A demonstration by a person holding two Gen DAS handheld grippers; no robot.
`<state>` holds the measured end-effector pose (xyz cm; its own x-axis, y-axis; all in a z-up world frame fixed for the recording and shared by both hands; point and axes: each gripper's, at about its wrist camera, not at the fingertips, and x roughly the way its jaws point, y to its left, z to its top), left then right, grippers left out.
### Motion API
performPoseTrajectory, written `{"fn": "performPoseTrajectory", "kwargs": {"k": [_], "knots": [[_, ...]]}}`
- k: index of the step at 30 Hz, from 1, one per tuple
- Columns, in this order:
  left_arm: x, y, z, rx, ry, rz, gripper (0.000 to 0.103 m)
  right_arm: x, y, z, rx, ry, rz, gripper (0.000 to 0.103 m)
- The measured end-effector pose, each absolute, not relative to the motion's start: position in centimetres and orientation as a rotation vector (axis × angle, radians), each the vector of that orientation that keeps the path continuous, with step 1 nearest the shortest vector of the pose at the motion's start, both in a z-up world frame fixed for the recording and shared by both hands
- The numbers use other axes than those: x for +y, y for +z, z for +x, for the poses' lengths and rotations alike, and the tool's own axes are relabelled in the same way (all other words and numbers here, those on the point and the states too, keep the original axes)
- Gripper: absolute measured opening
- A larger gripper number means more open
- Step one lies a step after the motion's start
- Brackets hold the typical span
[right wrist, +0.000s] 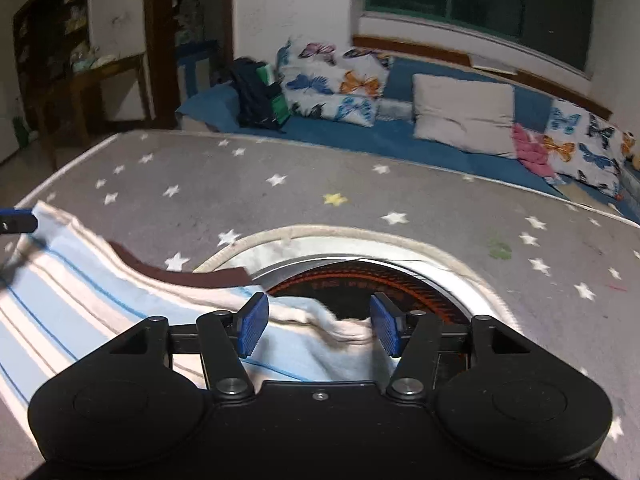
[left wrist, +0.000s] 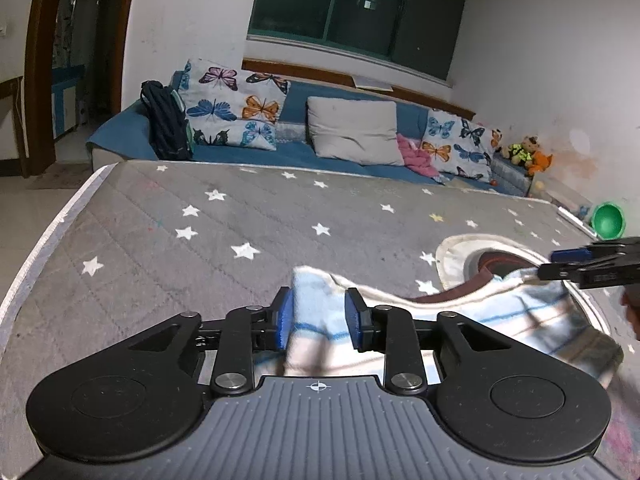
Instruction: Fold clothes
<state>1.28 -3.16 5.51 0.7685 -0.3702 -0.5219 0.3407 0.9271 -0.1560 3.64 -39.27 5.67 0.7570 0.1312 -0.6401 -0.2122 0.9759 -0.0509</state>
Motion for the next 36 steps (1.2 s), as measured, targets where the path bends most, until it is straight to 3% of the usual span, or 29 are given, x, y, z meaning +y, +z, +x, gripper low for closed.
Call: {"fn": "performPoseTrajectory", "kwargs": {"k": [9, 16, 28, 32, 36], "knots": [[-3.4, 3.6, 2.1, 0.662, -0.349, 0.013, 0.034, -37.6, 2.7, 6.7, 0.706, 0.096, -0.262, 0.061], [-1.9, 3.3, 1.9, 0.687, -0.345, -0.074, 0.037, -43.0, 3.9, 4.3, 0.728, 0.085, -0.079, 0.061], [-2.2, 2.7, 1.9, 0.741, -0.354, -0.11, 0.057, -44.3, 2.6, 2.2, 0.751, 0.089, -0.016, 0.062], [-2.0, 3.0, 2.2, 0.741, -0.355, -0.103, 0.06, -44.2, 2.4, 1.9, 0.736, 0.072, -0.045, 0.072], [-2.5, 2.8, 2.5, 0.736, -0.355, -0.089, 0.066, -45.1, 2.1, 2.1, 0.748, 0.076, 0.021, 0.073]]}}
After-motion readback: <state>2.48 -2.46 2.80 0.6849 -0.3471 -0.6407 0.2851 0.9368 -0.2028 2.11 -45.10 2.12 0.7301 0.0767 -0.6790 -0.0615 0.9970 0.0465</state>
